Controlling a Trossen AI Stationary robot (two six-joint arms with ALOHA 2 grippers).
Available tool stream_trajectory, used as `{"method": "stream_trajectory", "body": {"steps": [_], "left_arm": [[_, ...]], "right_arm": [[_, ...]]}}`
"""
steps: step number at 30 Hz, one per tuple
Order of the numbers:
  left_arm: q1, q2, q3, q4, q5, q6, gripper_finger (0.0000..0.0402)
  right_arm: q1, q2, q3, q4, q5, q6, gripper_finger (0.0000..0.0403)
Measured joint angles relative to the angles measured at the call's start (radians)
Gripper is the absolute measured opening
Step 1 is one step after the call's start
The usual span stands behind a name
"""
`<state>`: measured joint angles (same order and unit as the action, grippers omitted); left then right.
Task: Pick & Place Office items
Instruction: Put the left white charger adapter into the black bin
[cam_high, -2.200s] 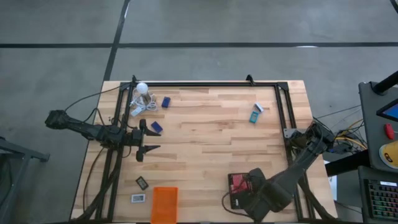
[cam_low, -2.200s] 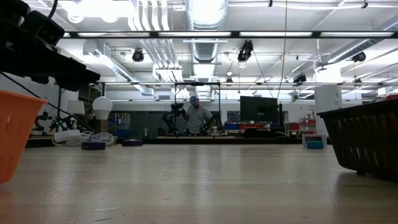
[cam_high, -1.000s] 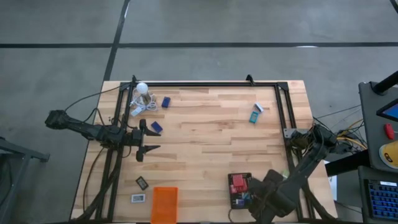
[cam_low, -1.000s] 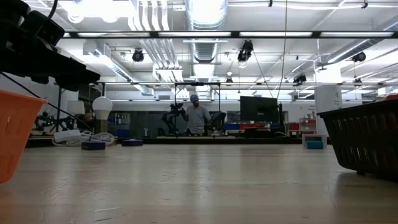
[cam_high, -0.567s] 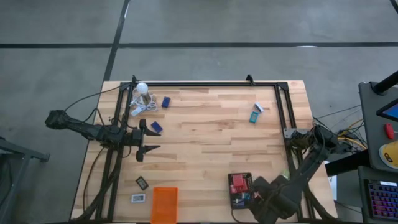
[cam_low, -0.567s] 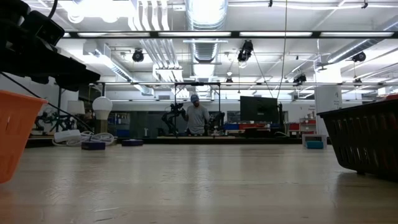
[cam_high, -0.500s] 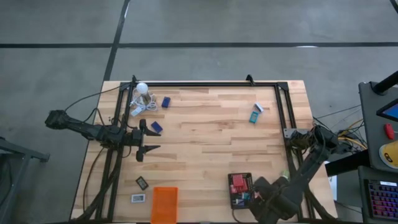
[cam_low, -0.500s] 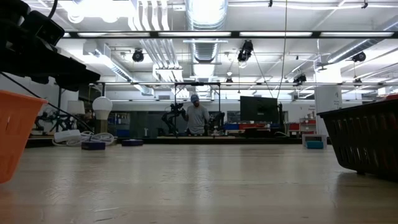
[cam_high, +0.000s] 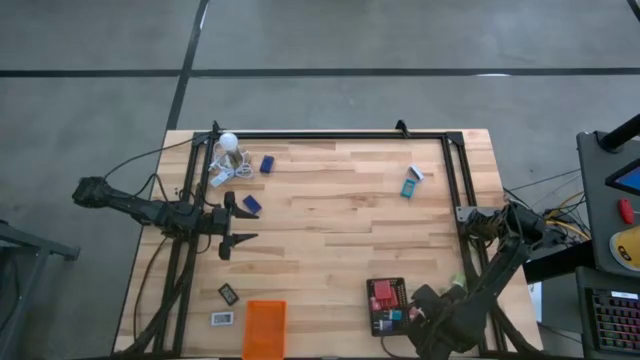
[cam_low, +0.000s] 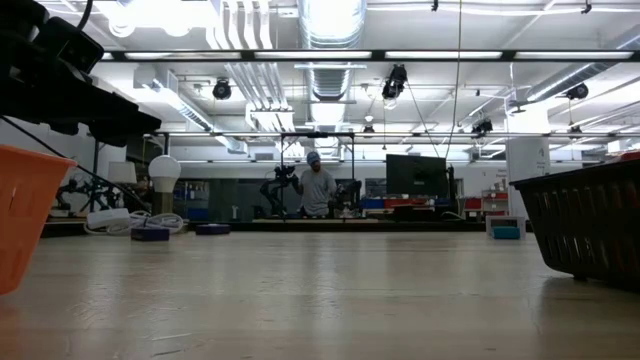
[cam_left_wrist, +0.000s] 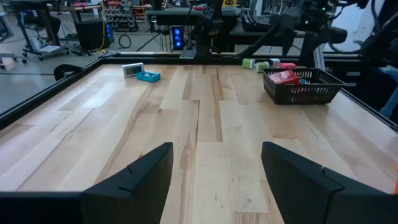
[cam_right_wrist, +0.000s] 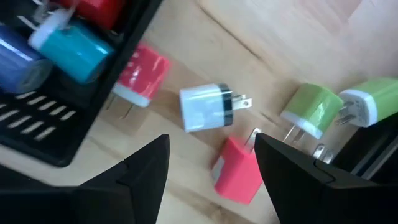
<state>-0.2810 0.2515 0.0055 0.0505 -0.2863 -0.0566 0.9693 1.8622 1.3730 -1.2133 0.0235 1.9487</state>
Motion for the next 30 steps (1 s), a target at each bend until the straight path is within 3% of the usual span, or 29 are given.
{"method": "stream_trajectory", "body": {"steps": [30], "left_arm": [[0.0,0.0,0.0,0.0,0.0,0.0,0.0252]], "right_arm": [[-0.001,0.0,-0.152,0.182,0.005,-0.023,0.0223]]}}
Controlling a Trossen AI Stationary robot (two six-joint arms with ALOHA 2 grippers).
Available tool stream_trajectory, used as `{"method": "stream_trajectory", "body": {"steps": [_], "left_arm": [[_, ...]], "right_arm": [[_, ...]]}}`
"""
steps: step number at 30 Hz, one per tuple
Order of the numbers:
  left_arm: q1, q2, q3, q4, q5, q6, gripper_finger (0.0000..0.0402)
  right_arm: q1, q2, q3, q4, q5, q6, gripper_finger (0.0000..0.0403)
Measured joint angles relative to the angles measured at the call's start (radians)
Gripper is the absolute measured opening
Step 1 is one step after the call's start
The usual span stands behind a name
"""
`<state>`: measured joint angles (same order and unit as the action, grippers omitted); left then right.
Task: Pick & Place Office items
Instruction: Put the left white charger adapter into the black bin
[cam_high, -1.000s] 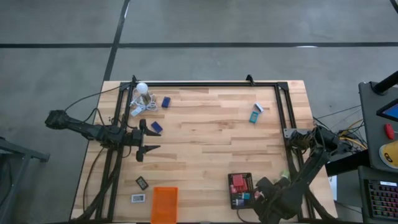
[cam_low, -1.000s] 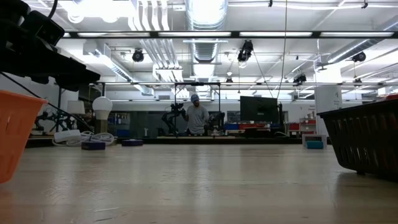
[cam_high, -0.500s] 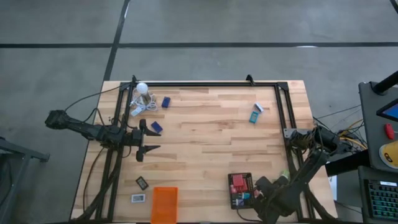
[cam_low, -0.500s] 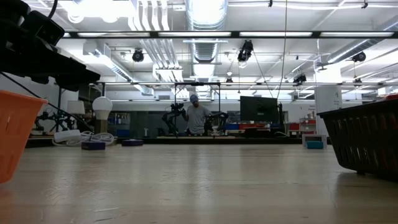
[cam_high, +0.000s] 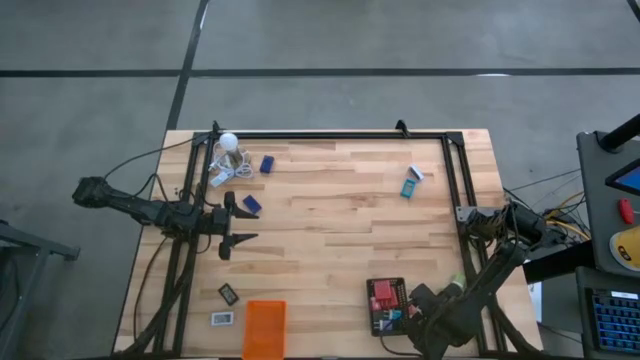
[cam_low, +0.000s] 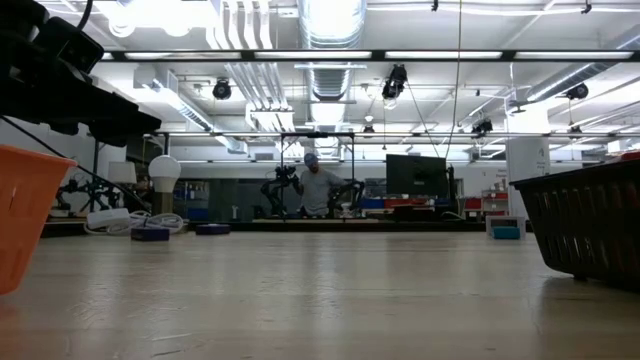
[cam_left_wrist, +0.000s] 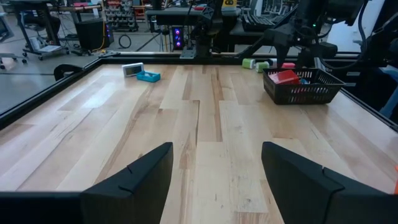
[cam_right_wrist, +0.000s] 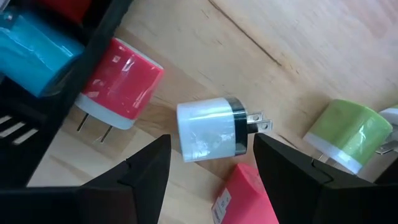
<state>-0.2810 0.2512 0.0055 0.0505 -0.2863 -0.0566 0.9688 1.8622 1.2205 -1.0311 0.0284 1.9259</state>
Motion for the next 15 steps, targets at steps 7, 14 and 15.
{"method": "stream_trajectory", "body": {"steps": [7,14,15], "left_arm": [[0.0,0.0,0.0,0.0,0.0,0.0,0.0252],[0.0,0.0,0.0,0.0,0.0,0.0,0.0252],[0.0,0.0,0.0,0.0,0.0,0.0,0.0252]], "right_arm": [[0.0,0.0,-0.006,0.02,0.0,0.001,0.0224],[0.0,0.0,-0.06,0.093,0.0,0.004,0.0224],[0.0,0.0,-0.067,0.107,0.0,0.003,0.0224]]}}
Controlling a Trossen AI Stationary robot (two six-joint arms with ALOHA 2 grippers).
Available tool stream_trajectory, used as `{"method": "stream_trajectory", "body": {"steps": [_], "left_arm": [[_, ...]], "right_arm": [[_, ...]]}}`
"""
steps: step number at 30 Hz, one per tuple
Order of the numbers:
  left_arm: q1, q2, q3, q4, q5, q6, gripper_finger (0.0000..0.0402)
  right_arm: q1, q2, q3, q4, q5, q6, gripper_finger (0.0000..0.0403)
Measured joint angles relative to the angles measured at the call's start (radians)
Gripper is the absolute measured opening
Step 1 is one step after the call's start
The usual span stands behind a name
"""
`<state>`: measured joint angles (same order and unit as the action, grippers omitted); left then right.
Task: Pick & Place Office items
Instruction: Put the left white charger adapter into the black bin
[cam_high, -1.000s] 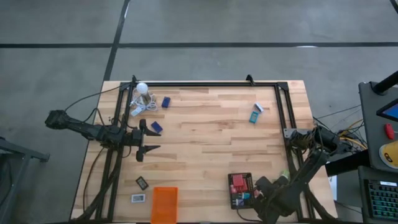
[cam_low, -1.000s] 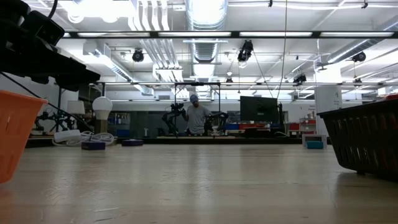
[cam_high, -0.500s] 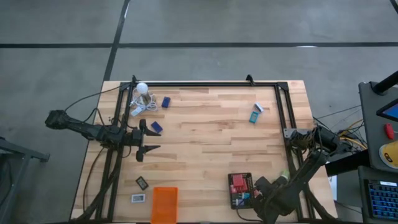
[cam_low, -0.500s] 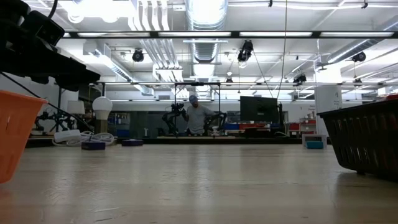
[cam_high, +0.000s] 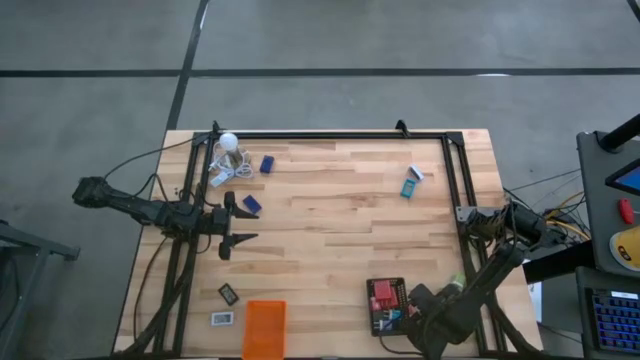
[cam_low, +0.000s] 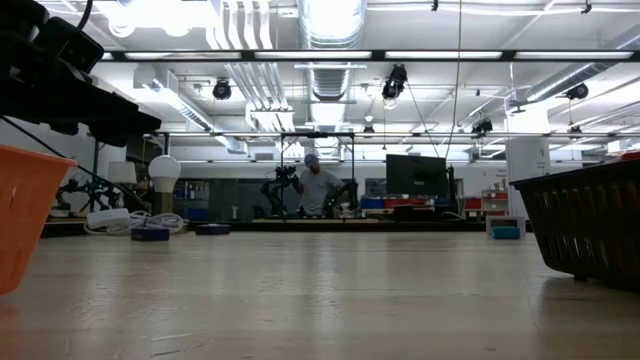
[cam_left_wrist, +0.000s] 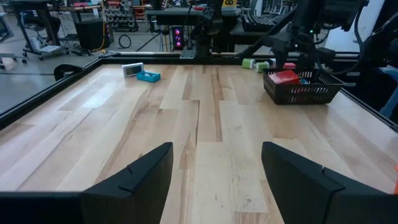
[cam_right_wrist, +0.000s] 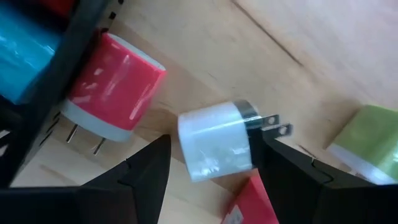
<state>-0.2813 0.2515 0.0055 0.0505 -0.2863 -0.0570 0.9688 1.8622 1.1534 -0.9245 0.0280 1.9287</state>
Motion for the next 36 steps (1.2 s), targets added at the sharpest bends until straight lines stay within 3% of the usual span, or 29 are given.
{"method": "stream_trajectory", "body": {"steps": [10,23,36], "left_arm": [[0.0,0.0,0.0,0.0,0.0,0.0,0.0252],[0.0,0.0,0.0,0.0,0.0,0.0,0.0252],[0.0,0.0,0.0,0.0,0.0,0.0,0.0253]], "right_arm": [[0.0,0.0,-0.011,0.027,-0.002,0.001,0.0209],[0.0,0.0,-0.01,0.025,-0.007,0.001,0.0154],[0.0,0.0,0.0,0.018,-0.014,0.001,0.016]]}}
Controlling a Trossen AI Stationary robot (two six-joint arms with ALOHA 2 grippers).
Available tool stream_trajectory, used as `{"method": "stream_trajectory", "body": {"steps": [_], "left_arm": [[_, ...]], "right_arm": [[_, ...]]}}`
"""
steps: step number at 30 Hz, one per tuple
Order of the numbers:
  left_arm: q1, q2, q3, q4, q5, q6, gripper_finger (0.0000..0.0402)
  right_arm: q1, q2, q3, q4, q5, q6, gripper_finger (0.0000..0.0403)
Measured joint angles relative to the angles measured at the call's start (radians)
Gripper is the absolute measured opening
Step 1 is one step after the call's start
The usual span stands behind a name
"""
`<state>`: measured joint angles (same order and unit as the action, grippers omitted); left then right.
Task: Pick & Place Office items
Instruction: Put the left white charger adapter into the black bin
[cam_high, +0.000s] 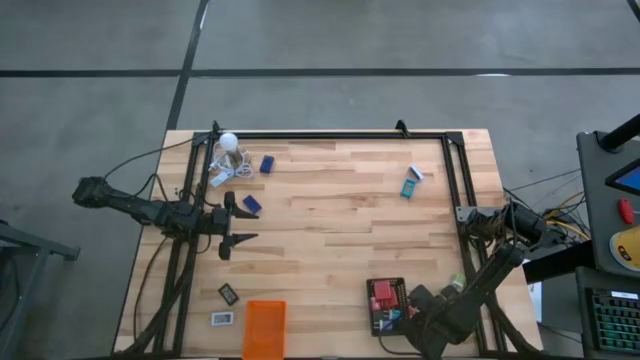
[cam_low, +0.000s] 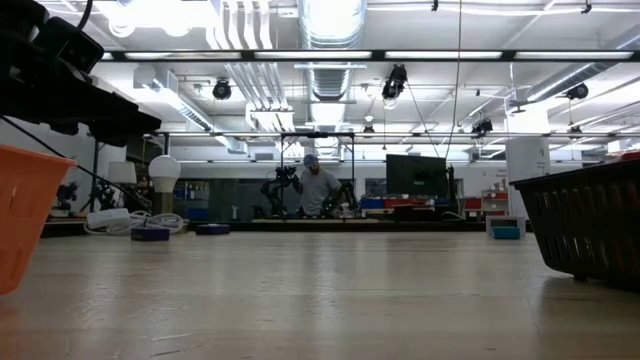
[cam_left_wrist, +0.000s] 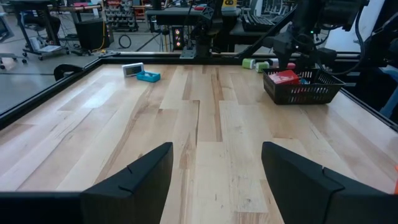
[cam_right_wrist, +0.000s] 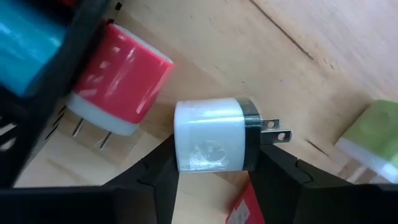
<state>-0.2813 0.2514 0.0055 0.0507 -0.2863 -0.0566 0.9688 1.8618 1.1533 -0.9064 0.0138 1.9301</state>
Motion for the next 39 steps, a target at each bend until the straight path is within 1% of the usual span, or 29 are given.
{"method": "stream_trajectory", "body": {"steps": [3,8,13,19,23,27,30,35,39], "left_arm": [[0.0,0.0,0.0,0.0,0.0,0.0,0.0253],[0.0,0.0,0.0,0.0,0.0,0.0,0.0253],[0.0,0.0,0.0,0.0,0.0,0.0,0.0252],[0.0,0.0,0.0,0.0,0.0,0.0,0.0252],[0.0,0.0,0.0,0.0,0.0,0.0,0.0252],[0.0,0.0,0.0,0.0,0.0,0.0,0.0252],[0.0,0.0,0.0,0.0,0.0,0.0,0.0252],[0.0,0.0,0.0,0.0,0.0,0.0,0.0252],[0.0,0.0,0.0,0.0,0.0,0.0,0.0252]], "right_arm": [[0.0,-0.001,0.02,-0.019,-0.023,0.001,0.016],[0.002,-0.002,0.072,-0.103,-0.02,0.031,0.0162],[0.002,-0.002,0.145,-0.237,-0.007,0.03,0.0163],[0.002,-0.002,0.259,-0.383,0.055,0.026,0.0164],[-0.002,-0.002,0.344,-0.447,0.124,0.024,0.0161],[-0.012,-0.002,0.406,-0.457,0.218,0.023,0.0158],[-0.03,-0.002,0.429,-0.456,0.259,0.024,0.0159],[-0.083,-0.002,0.432,-0.45,0.267,0.021,0.0161],[-0.126,-0.002,0.431,-0.403,0.237,-0.049,0.0161]]}}
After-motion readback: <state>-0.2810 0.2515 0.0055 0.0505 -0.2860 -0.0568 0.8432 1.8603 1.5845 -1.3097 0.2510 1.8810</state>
